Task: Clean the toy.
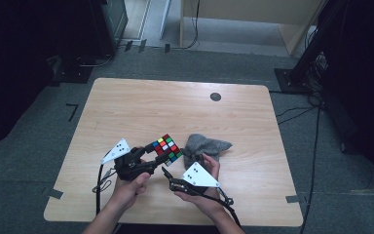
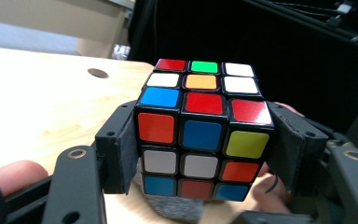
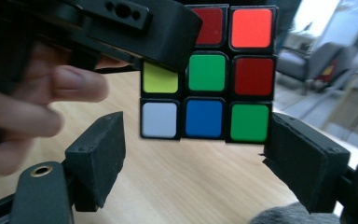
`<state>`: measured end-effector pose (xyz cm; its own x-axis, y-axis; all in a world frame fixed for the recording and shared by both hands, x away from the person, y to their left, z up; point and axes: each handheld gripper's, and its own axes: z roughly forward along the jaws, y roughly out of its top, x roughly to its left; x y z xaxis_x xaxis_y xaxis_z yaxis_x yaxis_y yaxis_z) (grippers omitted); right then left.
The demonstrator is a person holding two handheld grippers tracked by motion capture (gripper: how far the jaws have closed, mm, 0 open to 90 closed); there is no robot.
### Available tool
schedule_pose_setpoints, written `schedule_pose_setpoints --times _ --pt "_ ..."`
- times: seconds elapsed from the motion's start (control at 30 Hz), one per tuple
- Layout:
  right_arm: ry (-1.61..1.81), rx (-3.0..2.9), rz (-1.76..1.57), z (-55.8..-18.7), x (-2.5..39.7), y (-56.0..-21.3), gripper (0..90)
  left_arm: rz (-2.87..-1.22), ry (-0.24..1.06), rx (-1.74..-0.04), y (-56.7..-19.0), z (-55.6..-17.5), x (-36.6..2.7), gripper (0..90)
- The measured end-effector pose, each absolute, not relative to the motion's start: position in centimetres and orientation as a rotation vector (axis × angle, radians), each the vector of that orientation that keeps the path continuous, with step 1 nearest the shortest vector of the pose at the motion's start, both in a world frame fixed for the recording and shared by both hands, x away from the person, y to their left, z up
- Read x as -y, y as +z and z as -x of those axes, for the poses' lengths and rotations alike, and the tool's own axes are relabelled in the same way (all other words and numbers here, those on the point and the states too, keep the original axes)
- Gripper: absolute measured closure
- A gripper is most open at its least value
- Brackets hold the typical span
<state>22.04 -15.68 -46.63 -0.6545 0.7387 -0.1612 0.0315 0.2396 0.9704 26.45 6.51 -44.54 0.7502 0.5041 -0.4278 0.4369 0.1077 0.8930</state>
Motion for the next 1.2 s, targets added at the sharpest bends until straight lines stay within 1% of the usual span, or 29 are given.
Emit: schedule_pose_setpoints --times 0.1,0.2,0.27,0.4,0.53,0.67,0.73,0.8,0.83,0.87,0.97,1.07,1.13,1.2 --pt "1.434 -1.851 -0.699 -21.8 15.5 -46.7 24.3 -1.521 0.021 -0.792 -44.6 -26.3 -6.0 34.3" --pt "1.437 -1.813 -0.694 -21.7 15.6 -46.6 31.7 -1.536 0.020 -0.779 -44.7 -26.2 -5.7 34.2" --pt "1.431 -1.816 -0.698 -21.8 15.7 -46.7 33.2 -1.536 0.015 -0.782 -44.7 -26.3 -5.7 34.2" --pt "1.421 -1.832 -0.698 -21.9 15.9 -46.6 34.2 -1.538 0.007 -0.774 -45.0 -26.5 -5.8 33.7" --pt "1.367 -1.866 -0.693 -22.1 15.8 -46.6 34.4 -1.571 0.062 -0.752 -45.1 -26.7 -6.0 30.6" --pt "1.308 -1.898 -0.753 -22.9 16.6 -46.7 34.5 -1.520 0.109 -0.756 -44.8 -27.1 -7.5 30.0" --pt "1.295 -1.926 -0.810 -23.6 17.5 -46.6 34.5 -1.520 0.167 -0.752 -44.7 -27.3 -8.1 29.8" --pt "1.290 -1.947 -0.855 -24.1 18.3 -46.3 34.4 -1.551 0.278 -0.735 -45.1 -27.3 -8.6 30.2" --pt "1.299 -1.950 -0.869 -24.2 18.7 -46.0 34.4 -1.578 0.337 -0.722 -45.5 -27.4 -8.7 31.5" --pt "1.328 -1.966 -0.888 -24.4 19.1 -45.6 34.4 -1.597 0.369 -0.714 -45.9 -27.5 -8.7 33.2" --pt "1.341 -2.011 -0.929 -24.7 19.7 -44.7 34.3 -1.655 0.428 -0.684 -46.8 -27.6 -8.3 34.6" --pt "1.346 -2.045 -0.946 -24.8 19.8 -44.4 34.3 -1.735 0.539 -0.589 -47.6 -27.2 -7.2 34.1" --pt "1.351 -2.064 -0.961 -24.9 19.7 -44.3 34.3 -1.781 0.591 -0.531 -48.0 -26.8 -6.6 33.3" --pt "1.365 -2.088 -0.971 -24.9 19.6 -44.3 34.3 -1.806 0.614 -0.504 -48.1 -26.6 -6.2 33.0"
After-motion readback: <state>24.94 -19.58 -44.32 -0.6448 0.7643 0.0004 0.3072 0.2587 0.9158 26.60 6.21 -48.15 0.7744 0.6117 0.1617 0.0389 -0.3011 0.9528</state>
